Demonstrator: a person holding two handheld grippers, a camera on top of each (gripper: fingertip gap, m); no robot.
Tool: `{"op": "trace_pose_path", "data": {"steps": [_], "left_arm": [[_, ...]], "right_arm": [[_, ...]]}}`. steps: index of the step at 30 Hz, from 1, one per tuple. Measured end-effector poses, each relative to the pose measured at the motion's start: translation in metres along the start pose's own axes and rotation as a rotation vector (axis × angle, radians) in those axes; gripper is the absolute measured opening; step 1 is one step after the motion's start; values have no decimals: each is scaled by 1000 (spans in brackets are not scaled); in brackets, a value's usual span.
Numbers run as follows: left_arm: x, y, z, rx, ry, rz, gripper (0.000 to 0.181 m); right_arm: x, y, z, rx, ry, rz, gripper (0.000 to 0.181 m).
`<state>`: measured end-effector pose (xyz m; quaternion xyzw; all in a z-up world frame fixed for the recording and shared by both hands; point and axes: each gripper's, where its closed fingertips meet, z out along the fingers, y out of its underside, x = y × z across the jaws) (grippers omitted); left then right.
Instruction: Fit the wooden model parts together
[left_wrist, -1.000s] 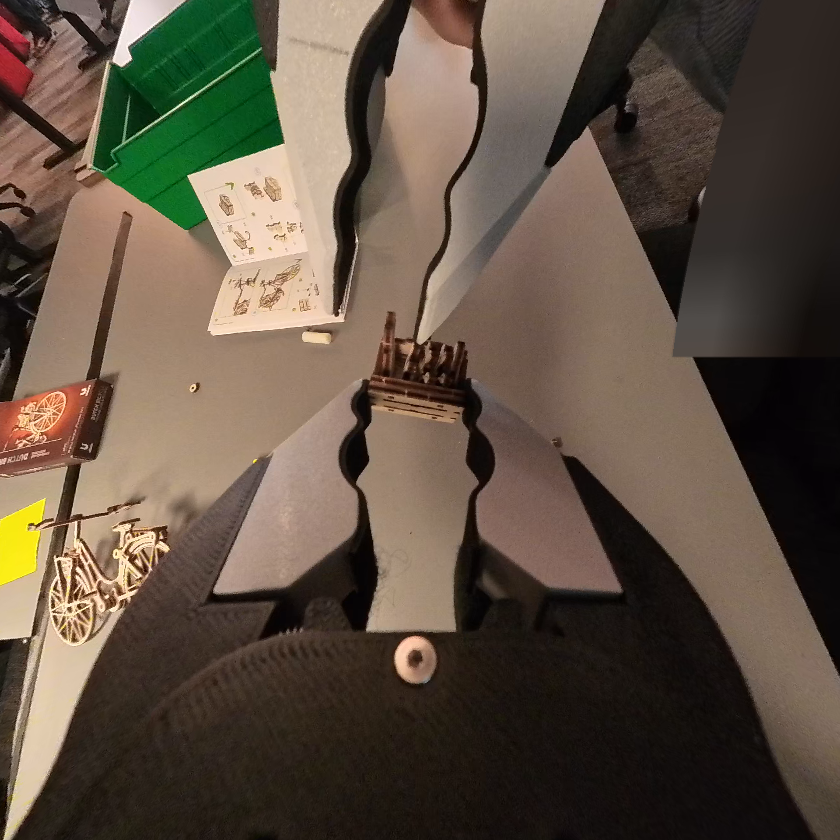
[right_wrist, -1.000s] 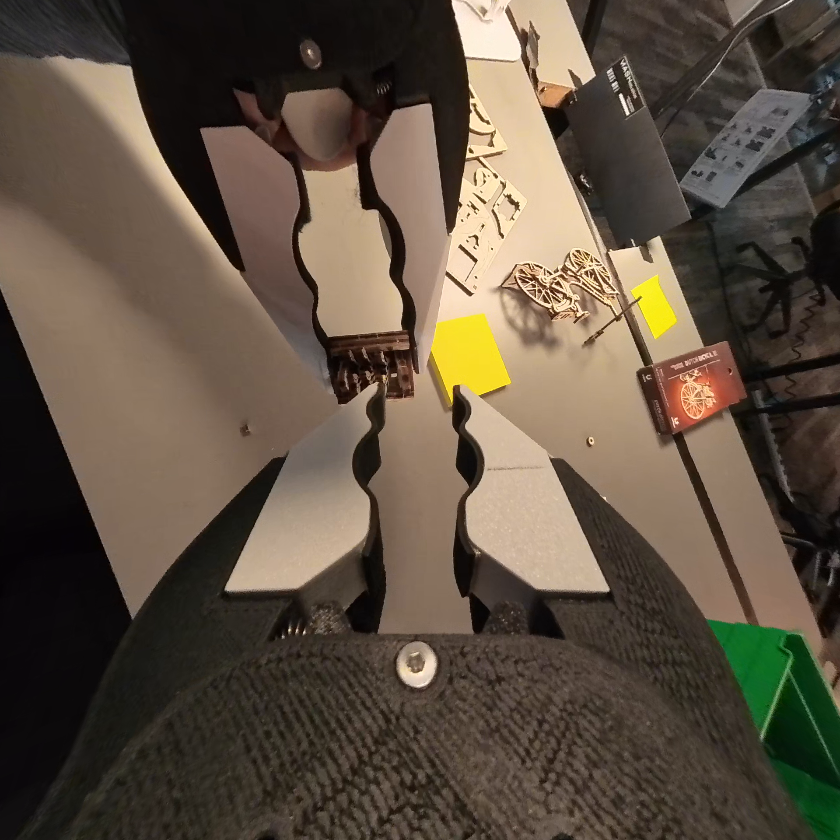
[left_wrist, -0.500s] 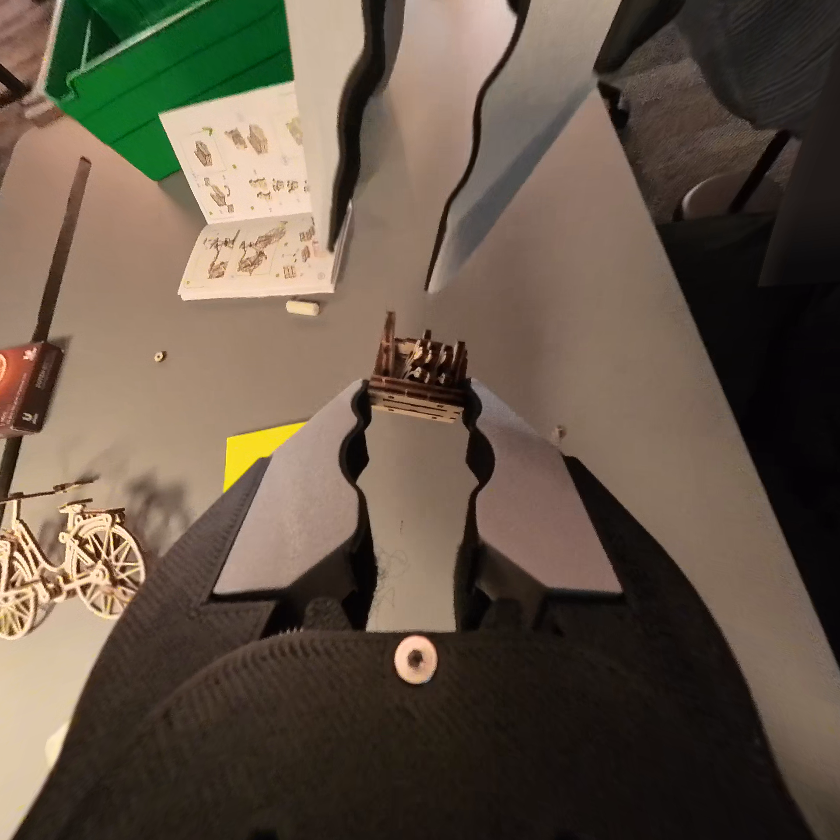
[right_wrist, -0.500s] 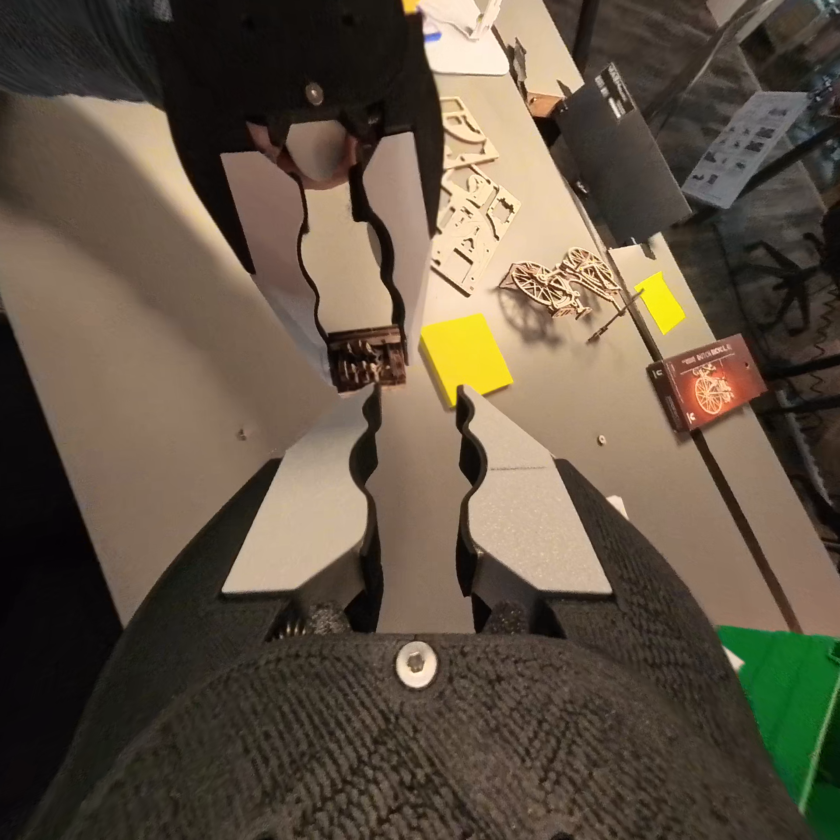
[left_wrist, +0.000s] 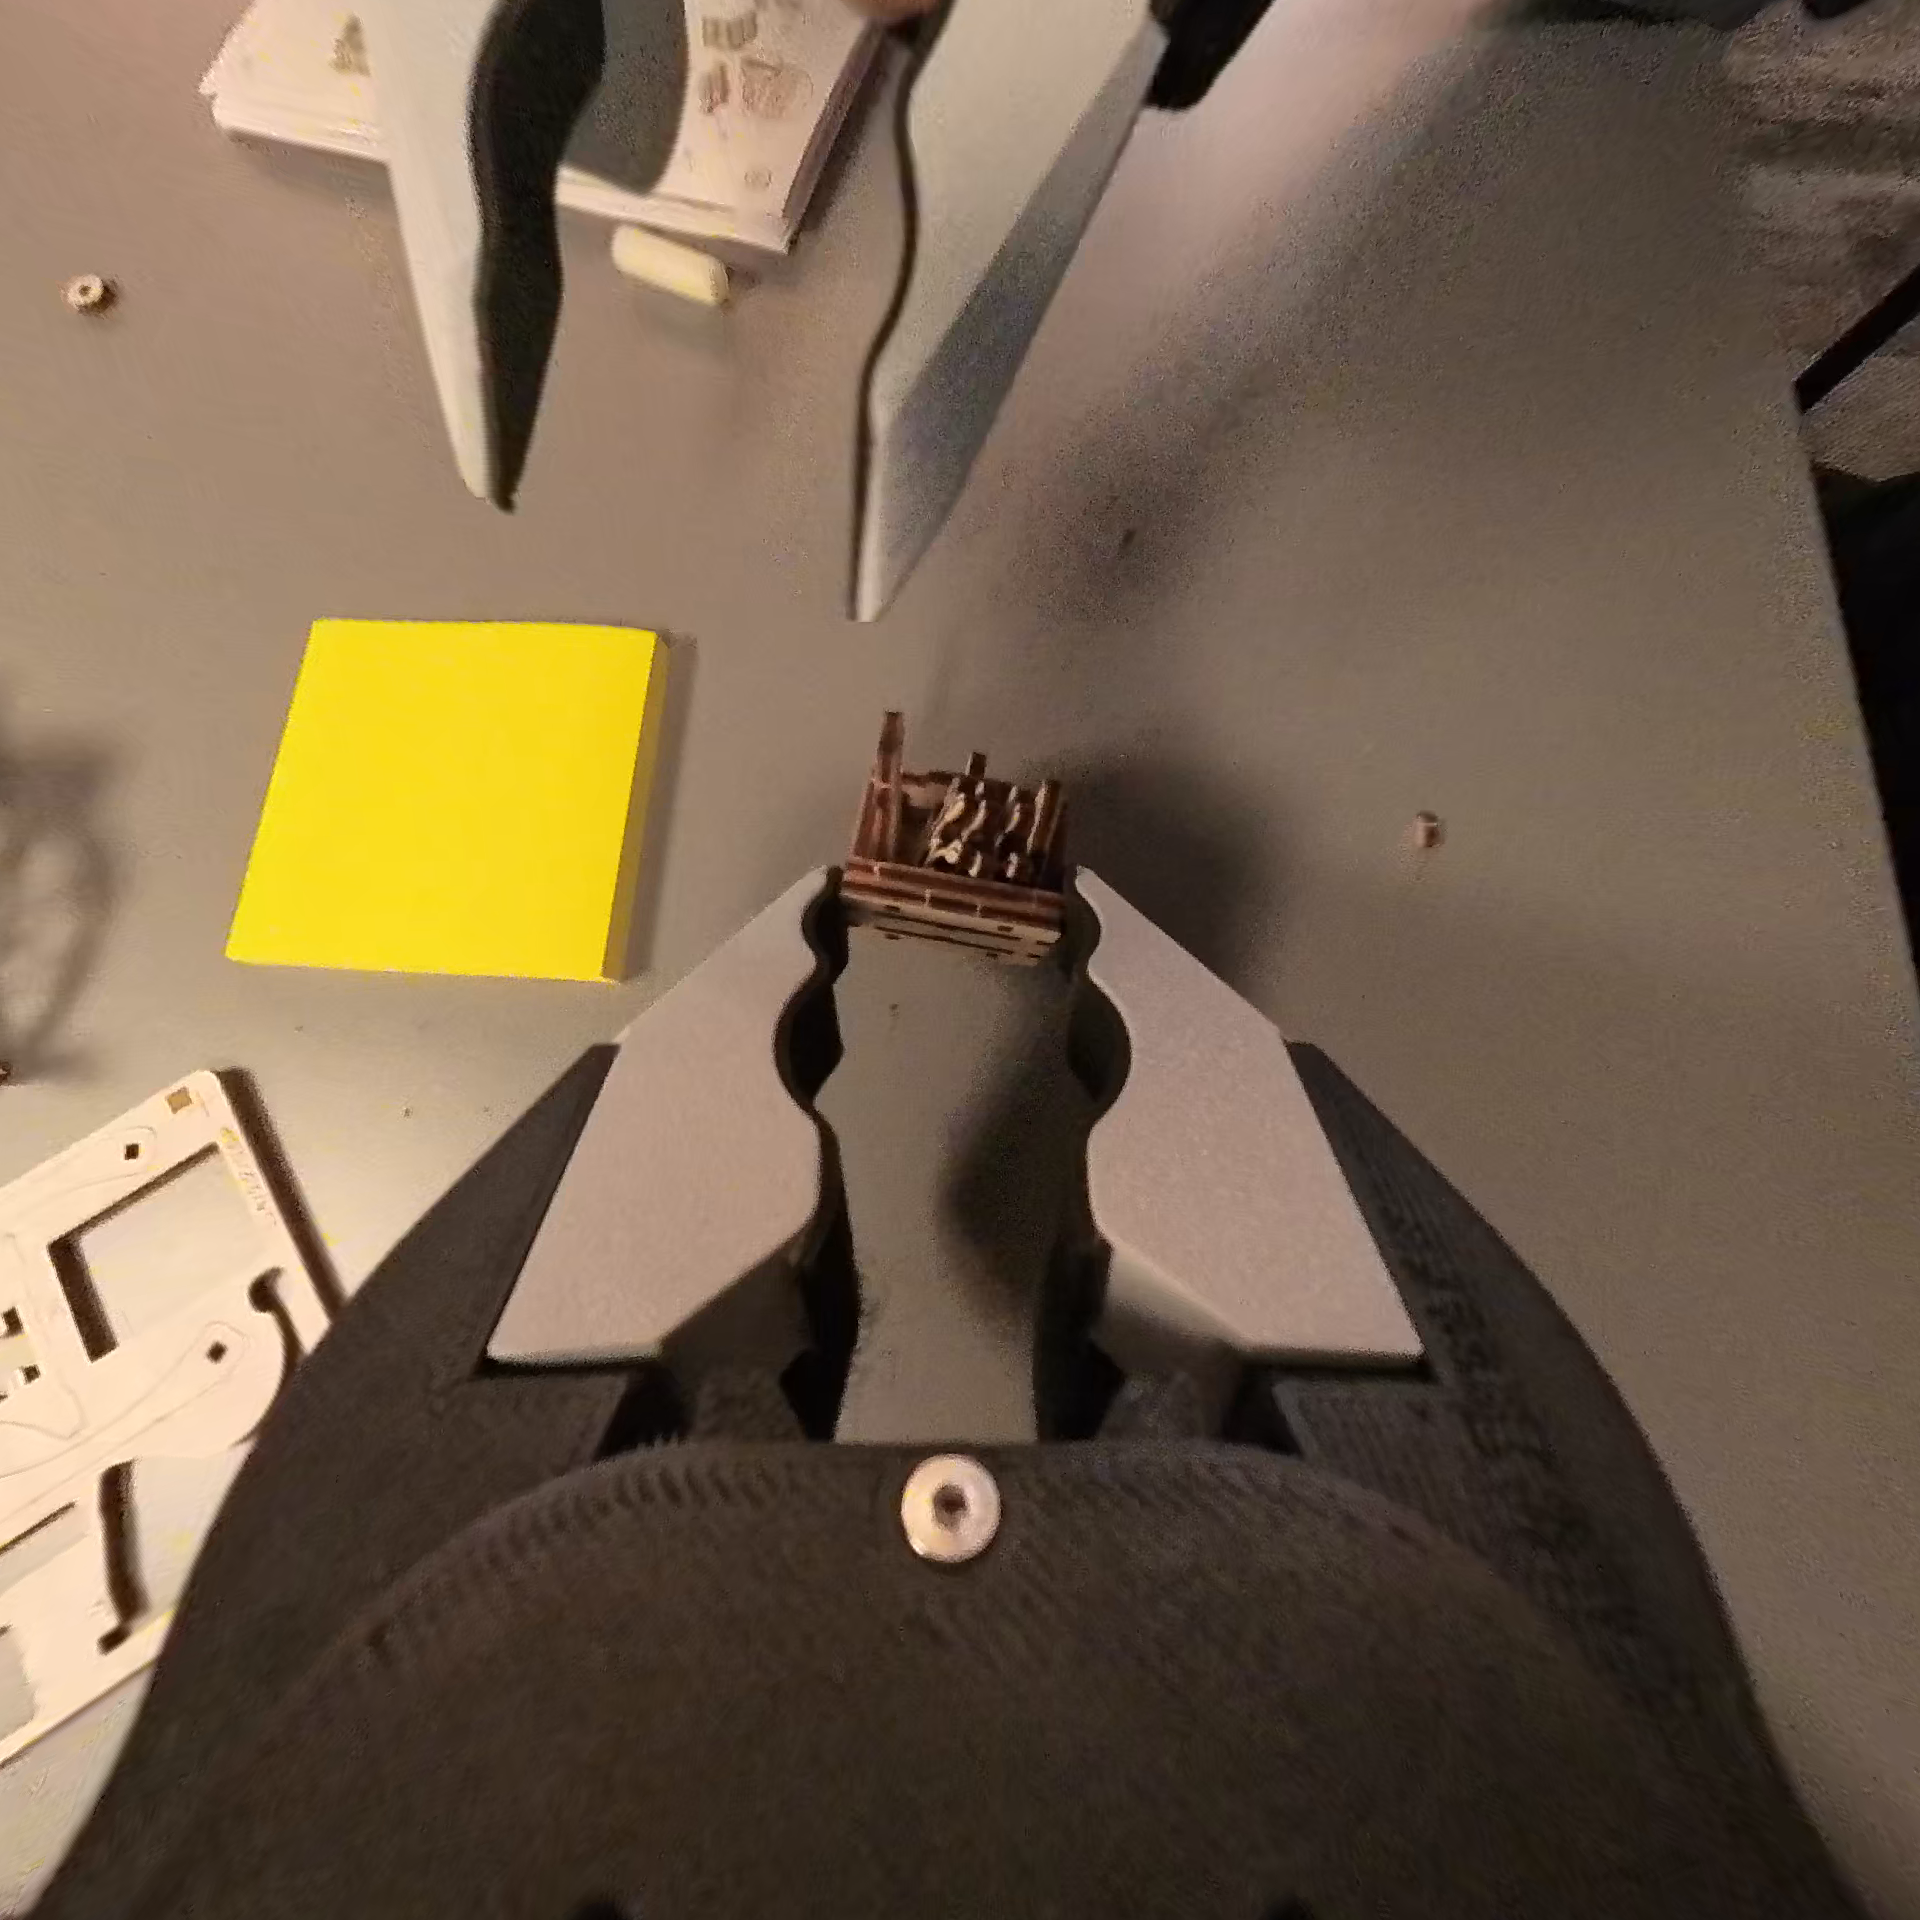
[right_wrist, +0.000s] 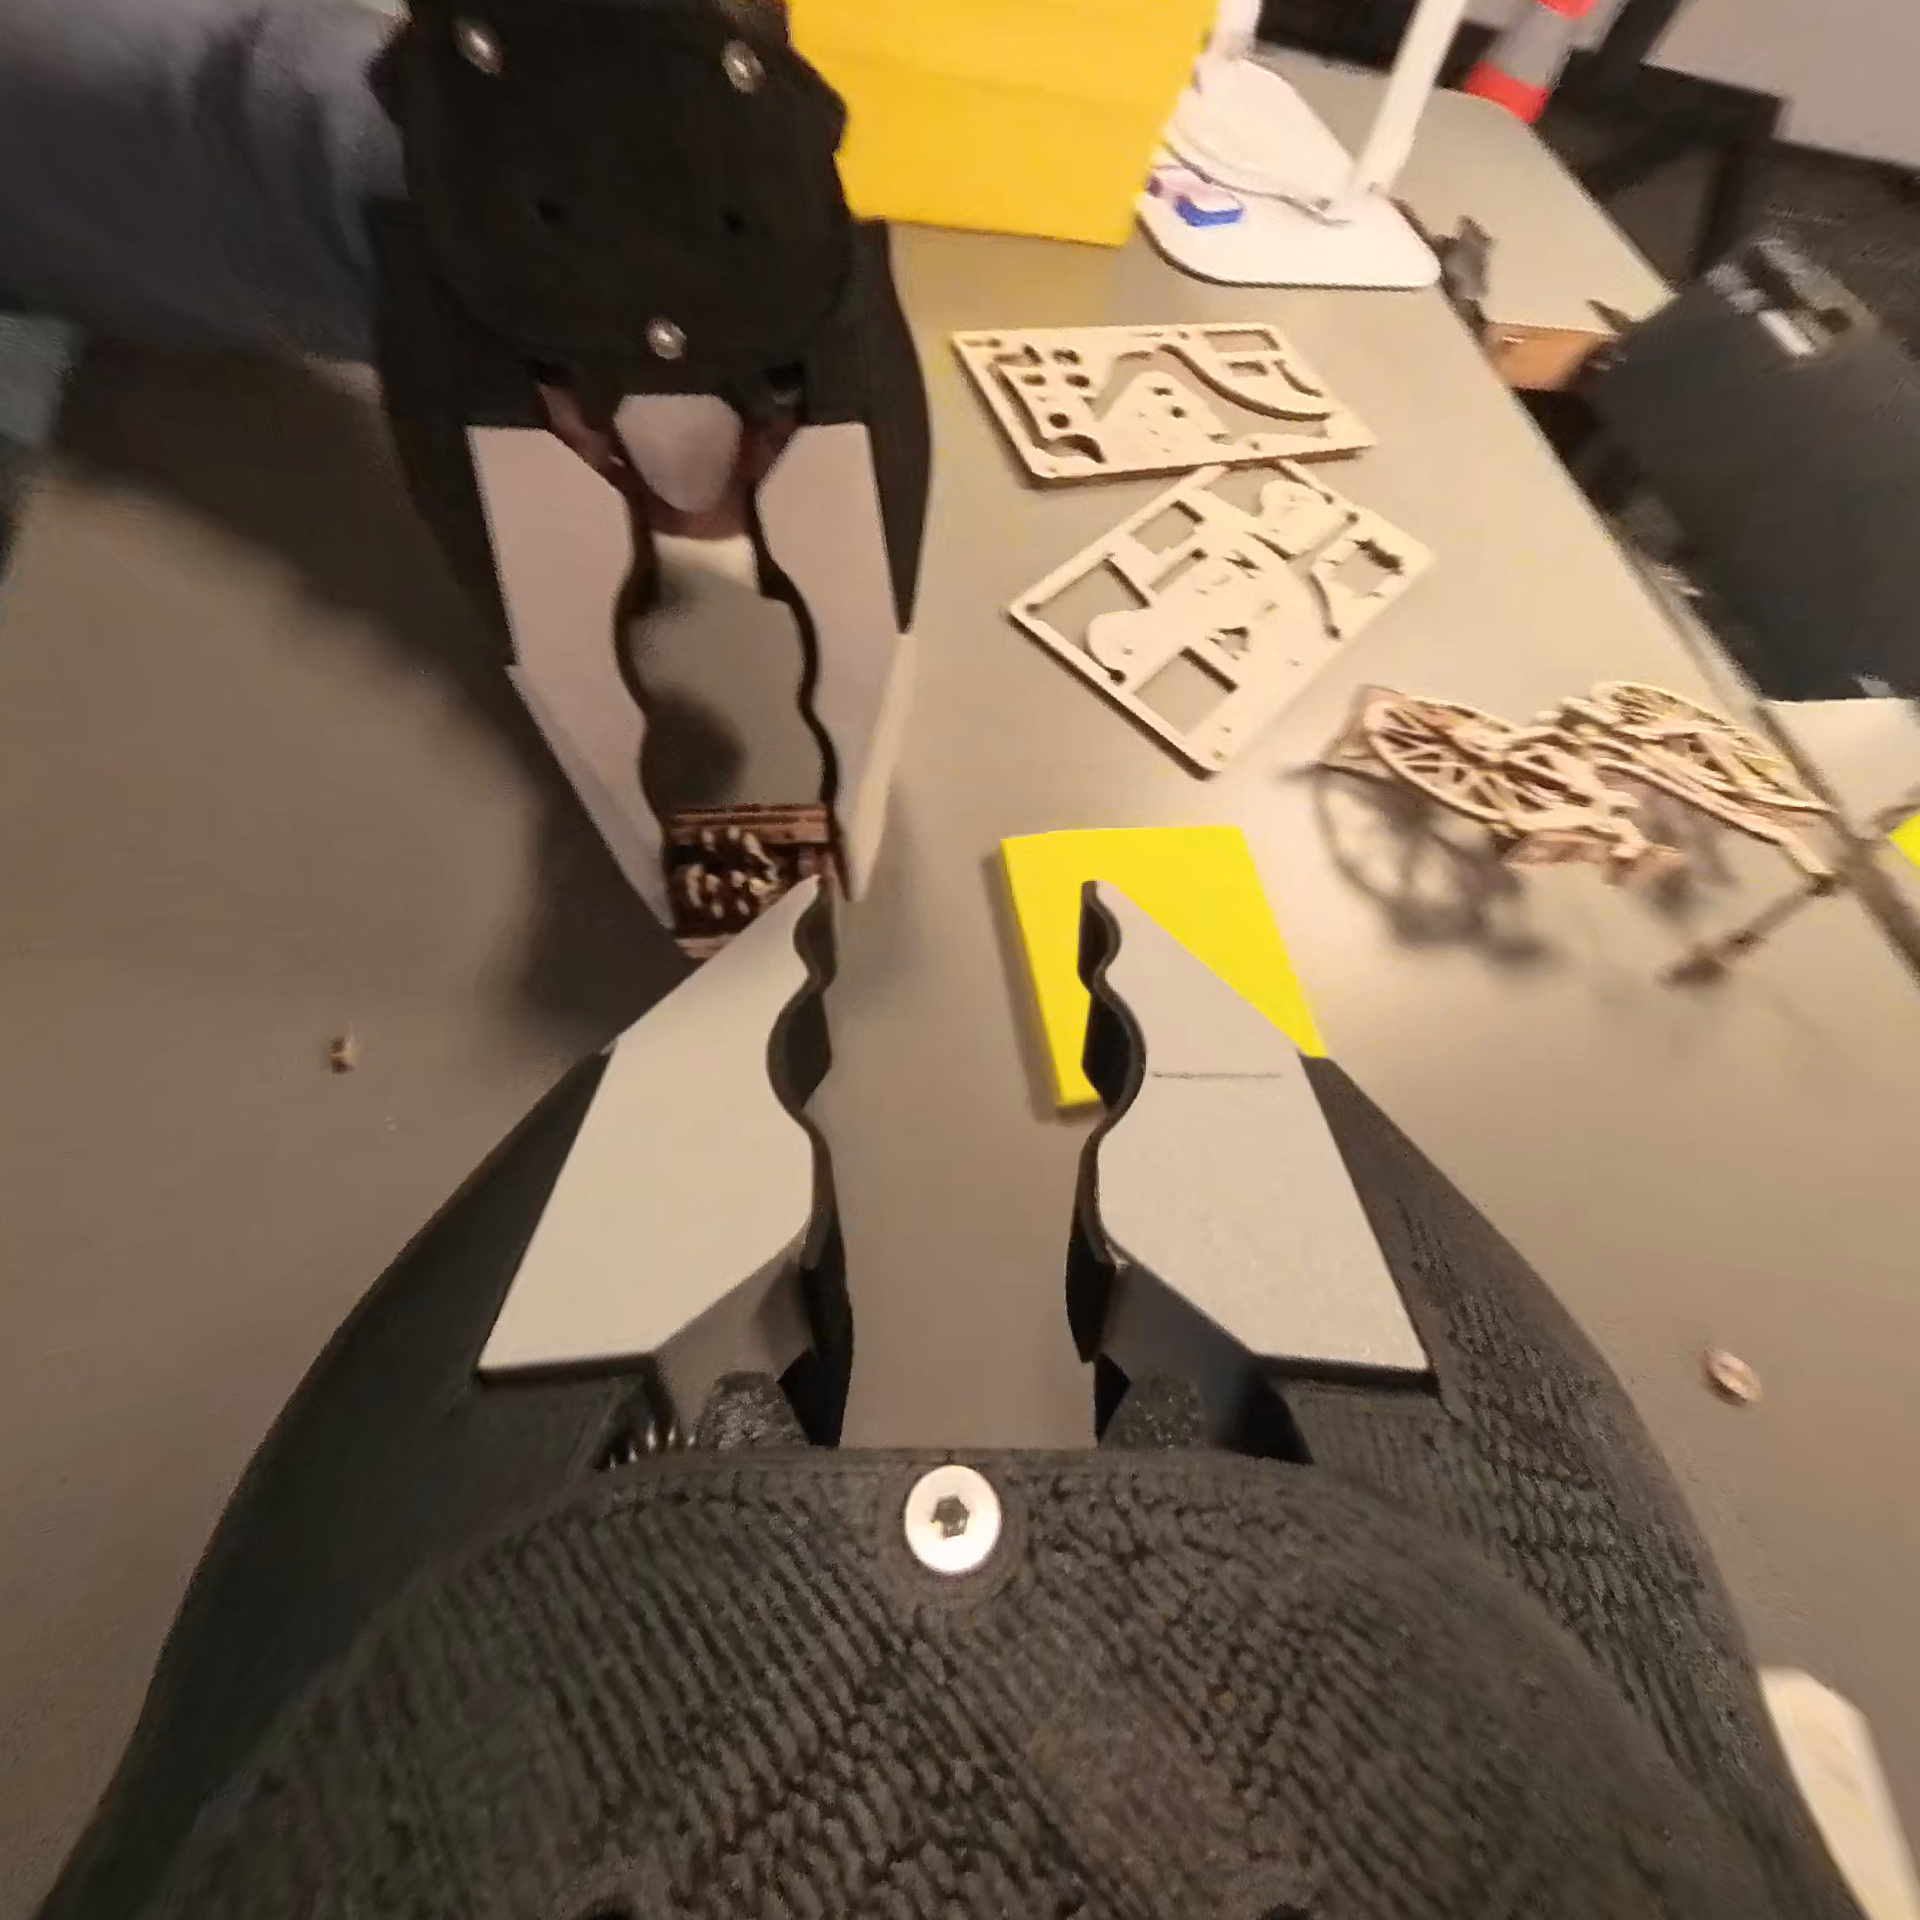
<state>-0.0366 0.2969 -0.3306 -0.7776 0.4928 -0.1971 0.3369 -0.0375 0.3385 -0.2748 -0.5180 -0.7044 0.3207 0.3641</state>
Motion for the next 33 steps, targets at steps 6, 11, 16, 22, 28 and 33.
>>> {"op": "trace_pose_path", "data": {"steps": [6, 11, 16, 22, 28, 33], "left_arm": [[1, 4, 10, -5, 39, -26, 39], [1, 3, 13, 3, 59, -31, 40], [2, 4, 11, 30, 75, -27, 40], [3, 4, 11, 45, 83, -12, 40], [6, 6, 11, 57, 92, 19, 40], [8, 7, 10, 56, 103, 22, 43]], "right_arm": [[-35, 17, 10, 22, -221, 66, 49], [-48, 33, 26, -50, -251, 55, 46], [-54, 34, 31, -42, -262, 64, 42], [-53, 34, 33, -39, -236, 52, 38], [-55, 34, 37, -67, -210, 52, 37], [-57, 36, 38, -84, -194, 18, 37]]}}
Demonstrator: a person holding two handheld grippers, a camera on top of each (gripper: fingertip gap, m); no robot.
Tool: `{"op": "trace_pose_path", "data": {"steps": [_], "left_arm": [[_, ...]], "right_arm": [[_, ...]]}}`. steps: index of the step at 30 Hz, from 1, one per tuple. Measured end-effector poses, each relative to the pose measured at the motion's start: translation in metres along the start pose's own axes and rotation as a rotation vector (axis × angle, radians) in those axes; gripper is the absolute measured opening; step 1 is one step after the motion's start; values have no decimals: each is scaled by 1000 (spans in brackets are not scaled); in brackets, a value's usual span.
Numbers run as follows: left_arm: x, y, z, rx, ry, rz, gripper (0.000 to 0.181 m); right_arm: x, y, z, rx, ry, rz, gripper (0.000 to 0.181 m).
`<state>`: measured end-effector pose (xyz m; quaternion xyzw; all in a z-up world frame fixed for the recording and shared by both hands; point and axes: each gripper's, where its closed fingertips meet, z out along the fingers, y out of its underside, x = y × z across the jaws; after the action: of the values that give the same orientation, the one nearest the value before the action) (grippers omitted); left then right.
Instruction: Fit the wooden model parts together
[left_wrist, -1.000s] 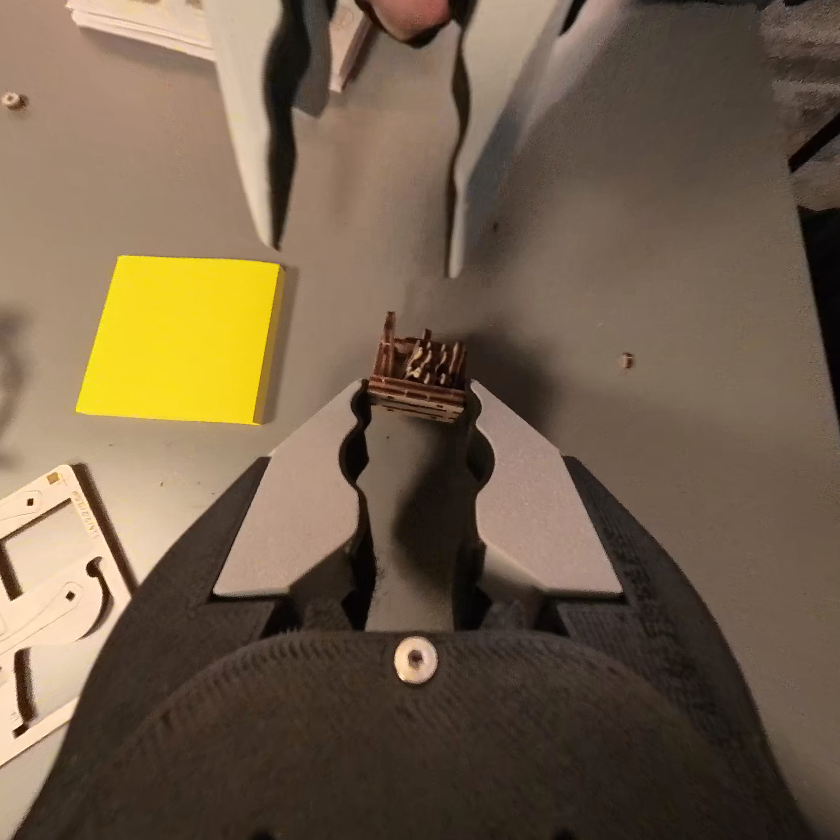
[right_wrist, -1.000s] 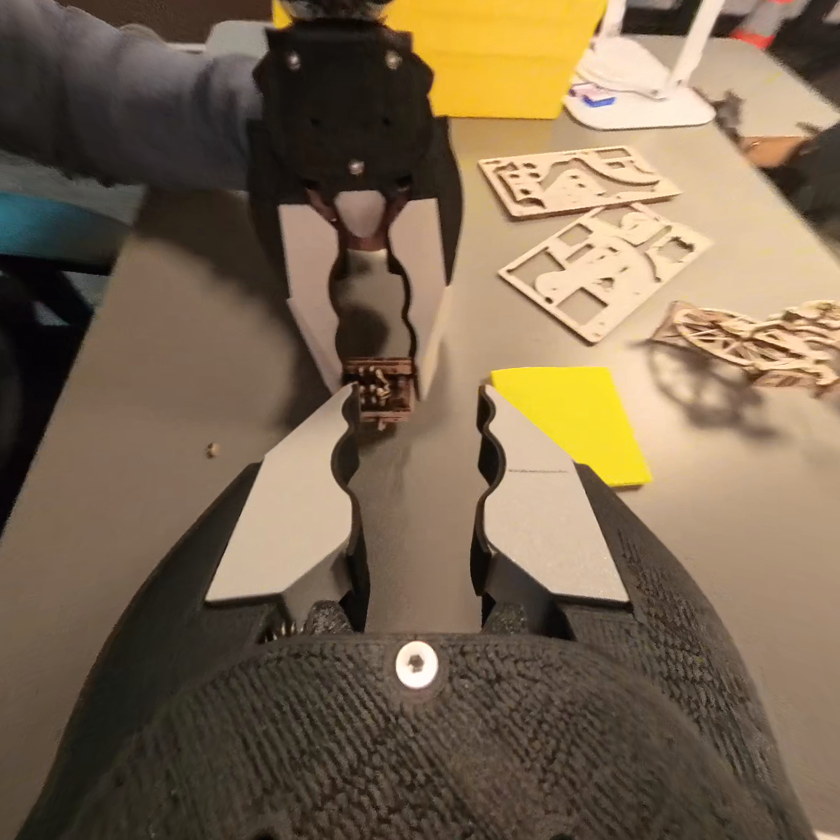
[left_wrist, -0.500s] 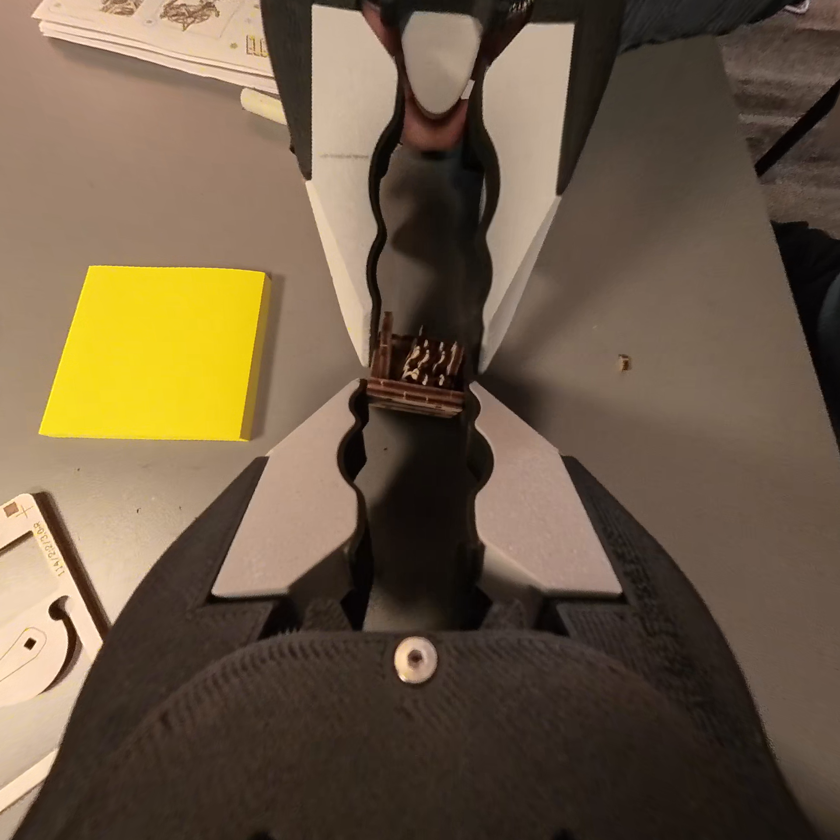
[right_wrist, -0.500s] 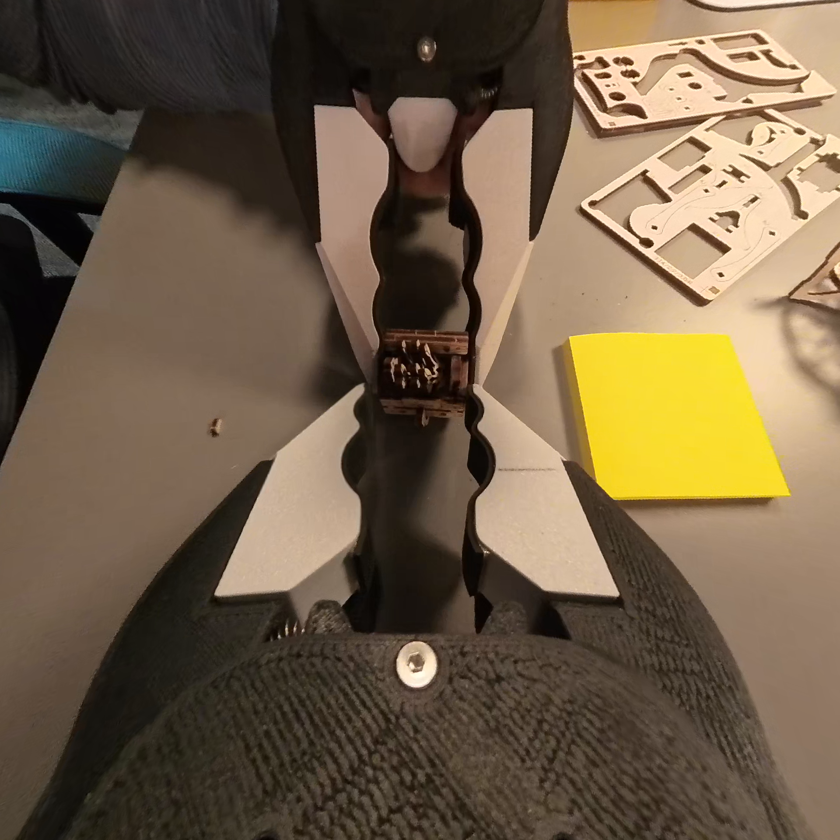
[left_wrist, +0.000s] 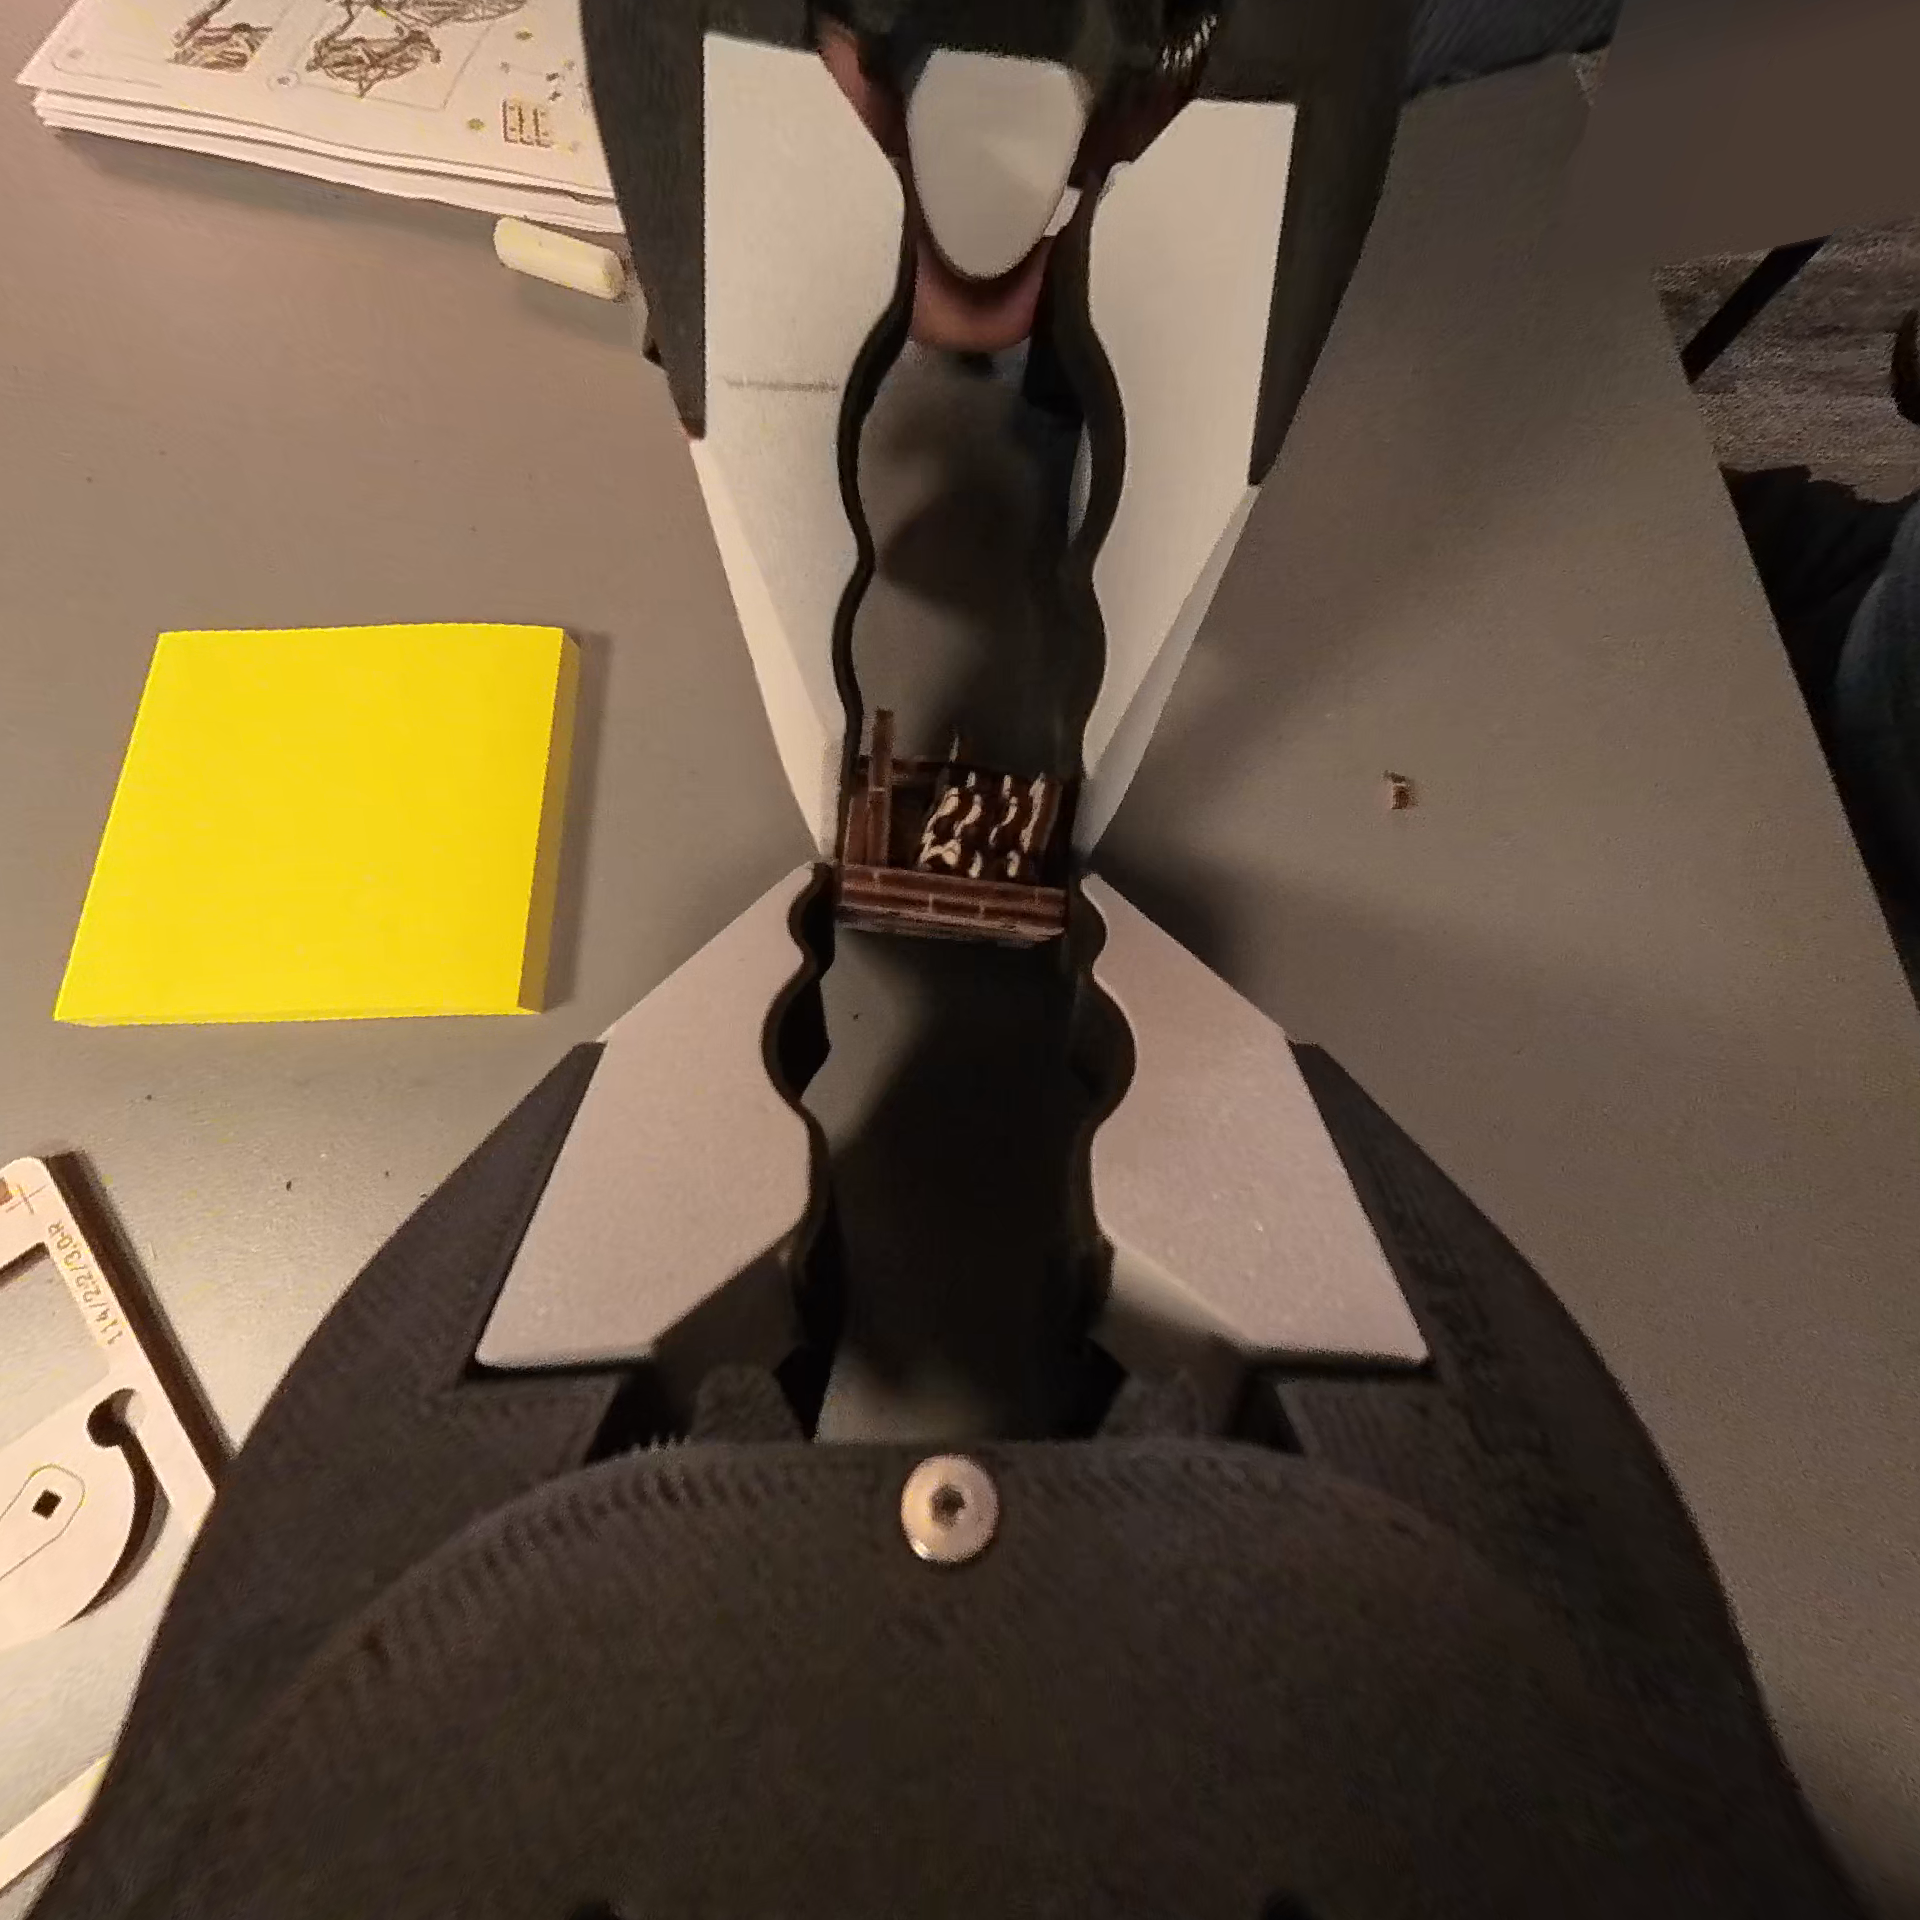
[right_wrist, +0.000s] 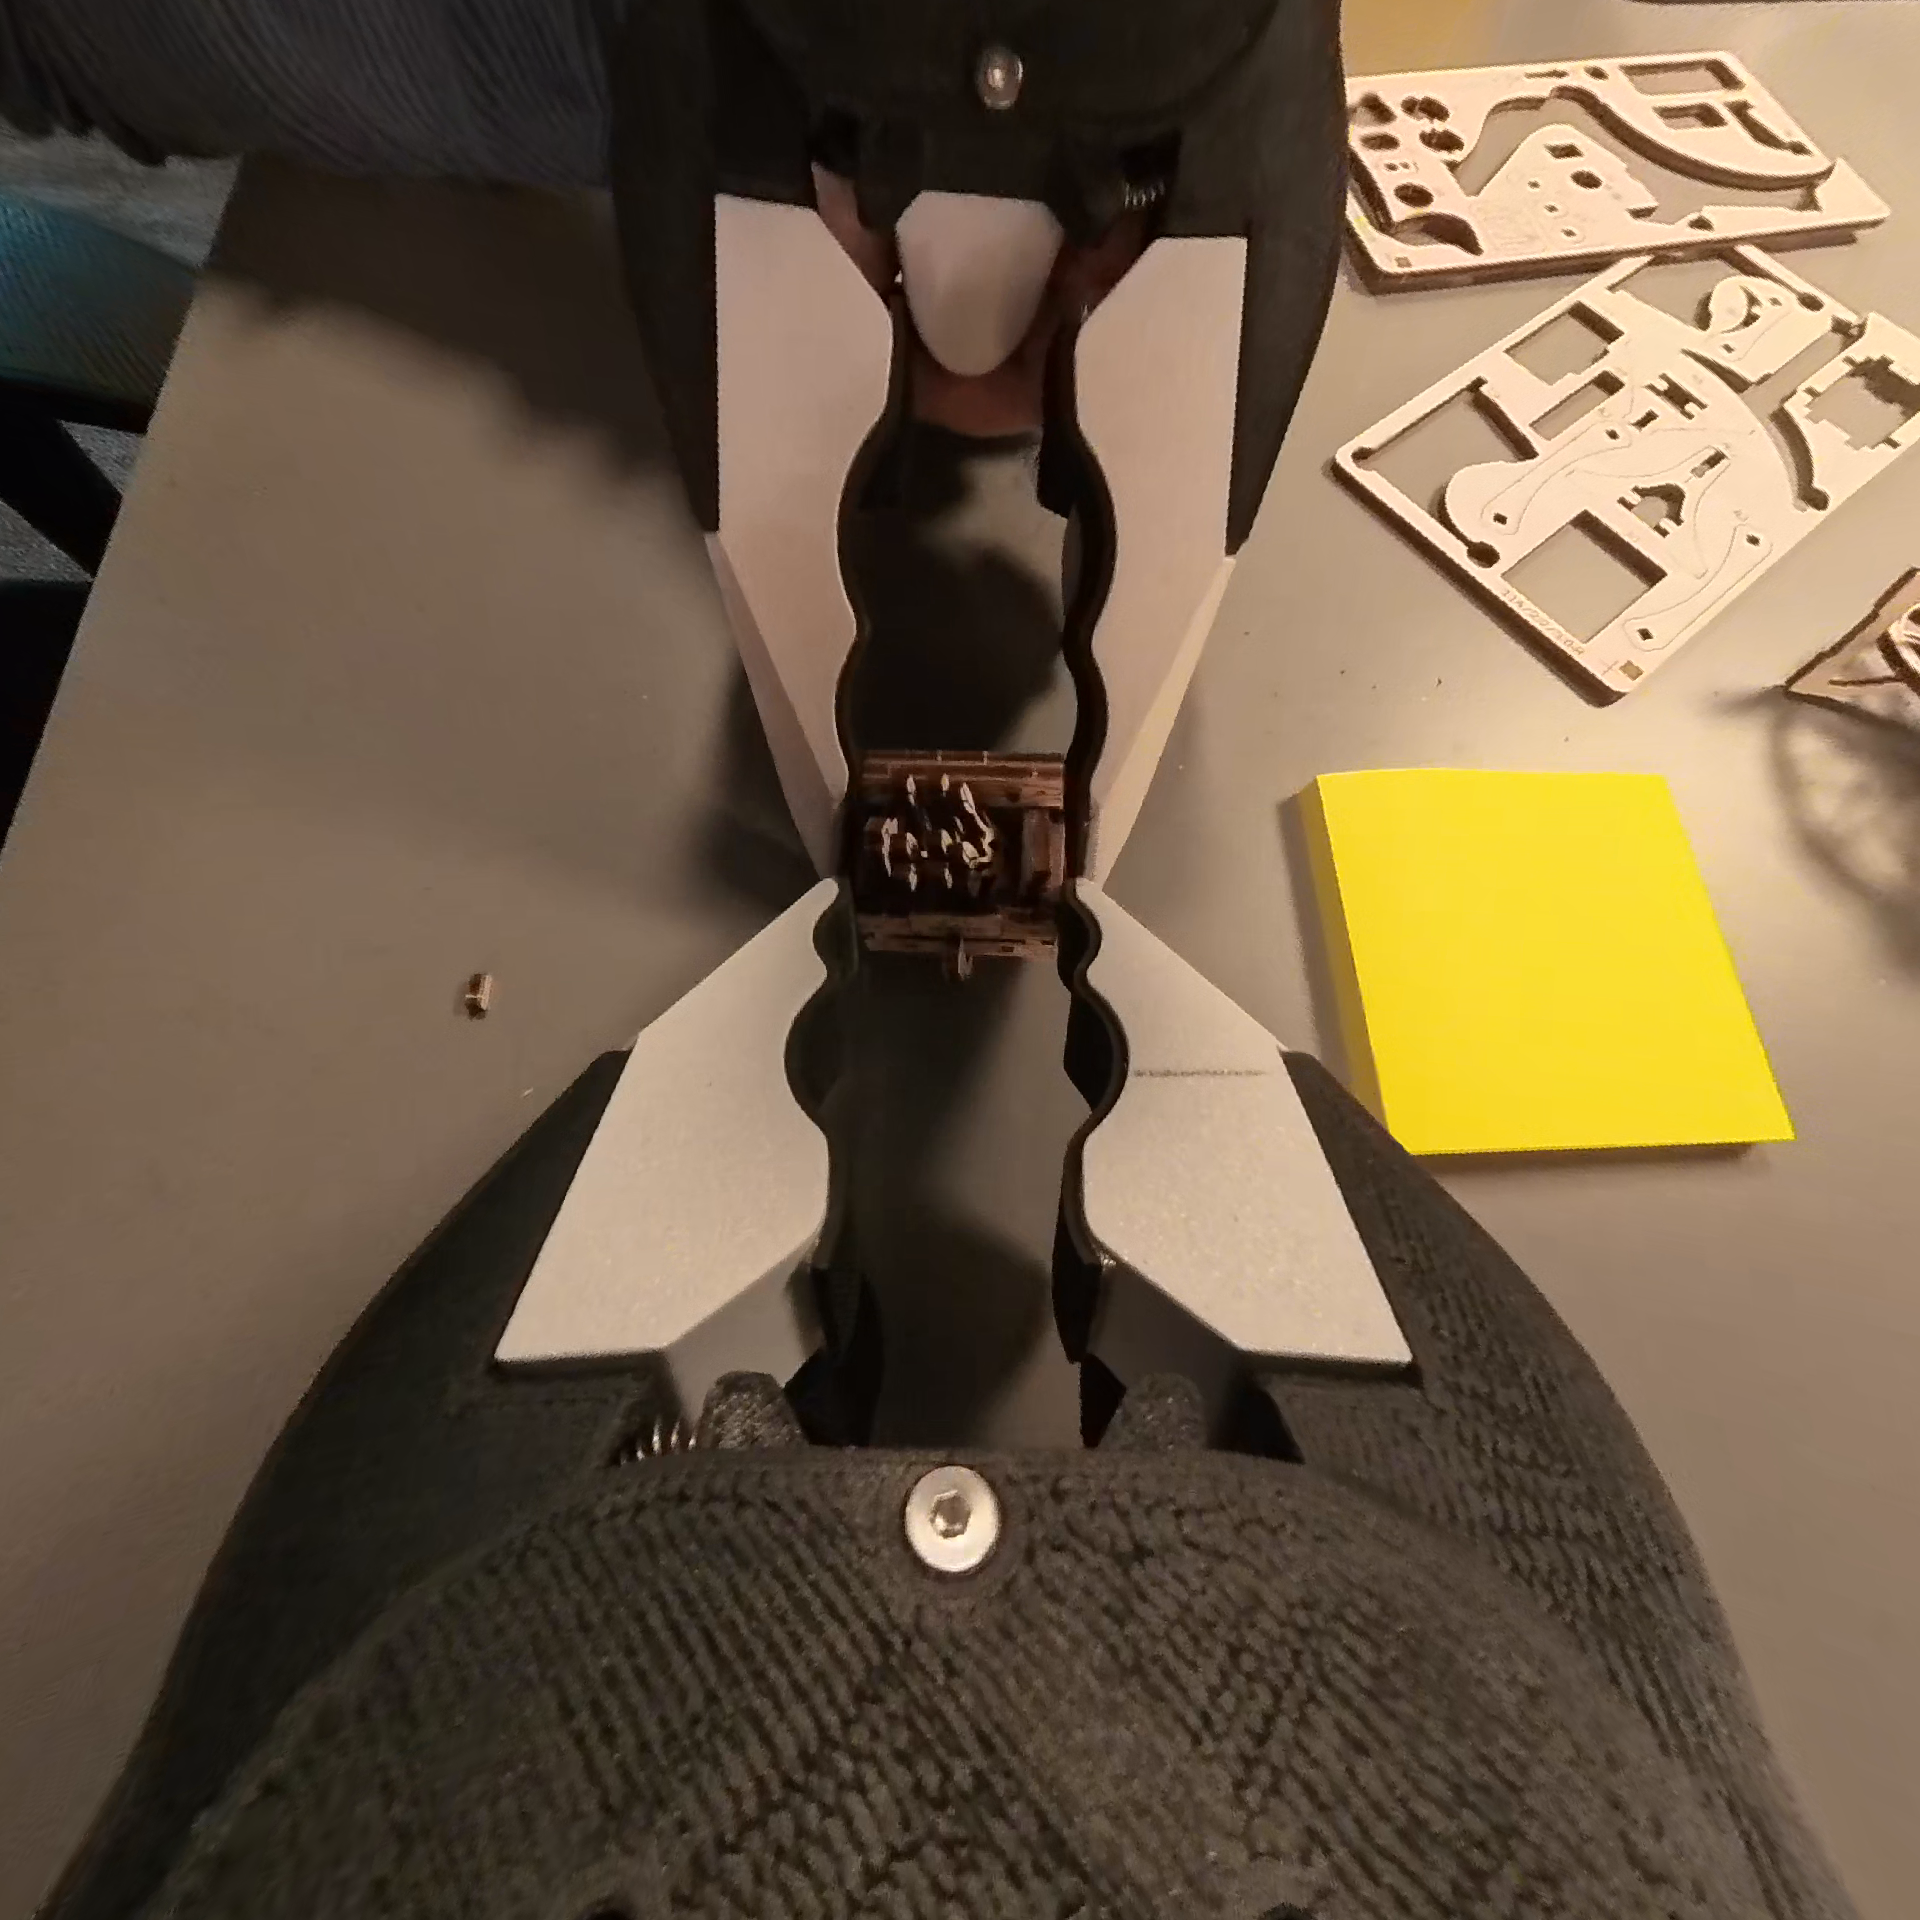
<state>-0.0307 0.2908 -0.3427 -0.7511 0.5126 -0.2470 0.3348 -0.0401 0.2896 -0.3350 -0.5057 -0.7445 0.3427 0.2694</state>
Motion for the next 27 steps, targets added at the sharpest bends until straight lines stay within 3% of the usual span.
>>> {"op": "trace_pose_path", "data": {"steps": [5, 18, 27], "left_arm": [[1, 3, -4, -1, 13, -11, 56], [-1, -9, -16, 118, 44, 4, 40], [1, -3, -10, 67, 47, 13, 36]], "right_arm": [[2, 2, 0, 4, -5, 15, 37], [1, 3, -1, 2, -14, 12, 37], [1, 1, -2, 18, -28, 27, 40]]}}
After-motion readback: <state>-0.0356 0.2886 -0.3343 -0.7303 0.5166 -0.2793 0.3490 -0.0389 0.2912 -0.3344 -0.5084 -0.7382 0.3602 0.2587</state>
